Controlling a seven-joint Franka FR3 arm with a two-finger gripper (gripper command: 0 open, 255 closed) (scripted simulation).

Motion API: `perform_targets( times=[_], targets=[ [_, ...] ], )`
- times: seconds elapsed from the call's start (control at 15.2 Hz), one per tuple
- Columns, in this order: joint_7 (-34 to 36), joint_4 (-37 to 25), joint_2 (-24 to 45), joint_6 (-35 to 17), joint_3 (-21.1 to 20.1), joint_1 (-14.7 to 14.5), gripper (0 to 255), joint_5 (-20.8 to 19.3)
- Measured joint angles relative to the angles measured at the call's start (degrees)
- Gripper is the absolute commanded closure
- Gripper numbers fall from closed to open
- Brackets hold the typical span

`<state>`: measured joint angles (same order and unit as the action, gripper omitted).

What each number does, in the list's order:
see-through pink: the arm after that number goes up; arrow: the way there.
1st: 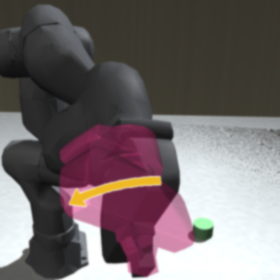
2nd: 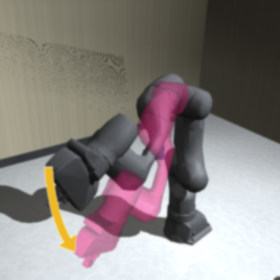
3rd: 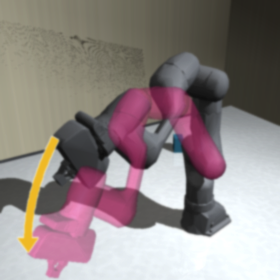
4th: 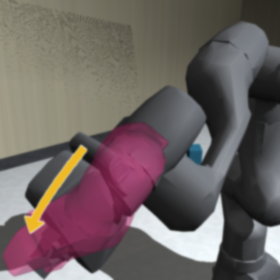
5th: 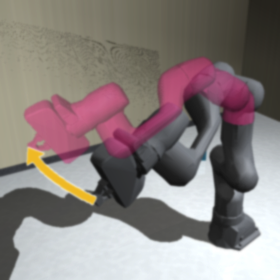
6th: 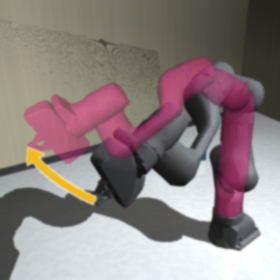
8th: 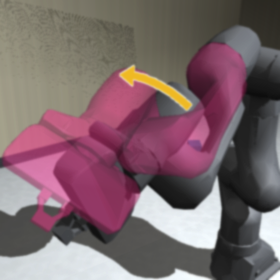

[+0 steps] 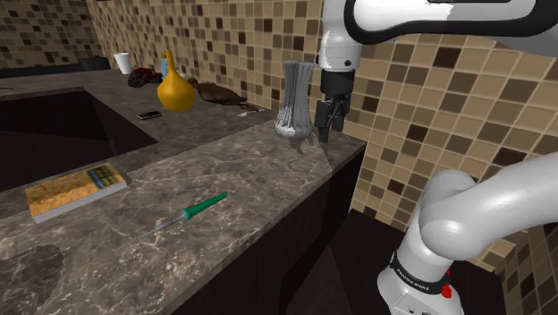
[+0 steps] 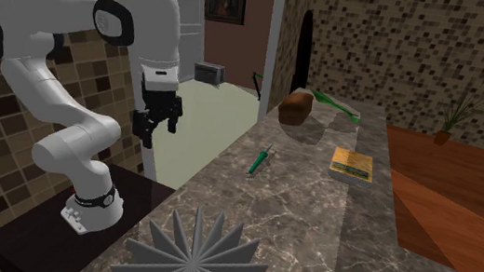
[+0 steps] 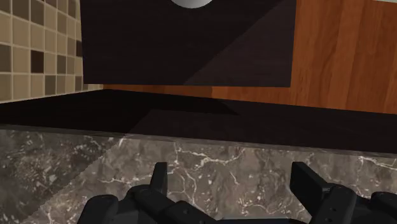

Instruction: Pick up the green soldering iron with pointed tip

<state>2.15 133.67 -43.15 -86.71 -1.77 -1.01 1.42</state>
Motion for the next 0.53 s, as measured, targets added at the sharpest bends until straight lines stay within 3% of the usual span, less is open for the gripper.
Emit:
perform_targets(
  times=[0.26, 0.53],
  targets=[
    [-1.9, -0.7, 3.1, -3.1, -0.7, -1.5, 0, 0.2],
    [-5.7, -1.4, 8.8, -9.5, -2.0, -3.9, 0, 0.3]
  ],
)
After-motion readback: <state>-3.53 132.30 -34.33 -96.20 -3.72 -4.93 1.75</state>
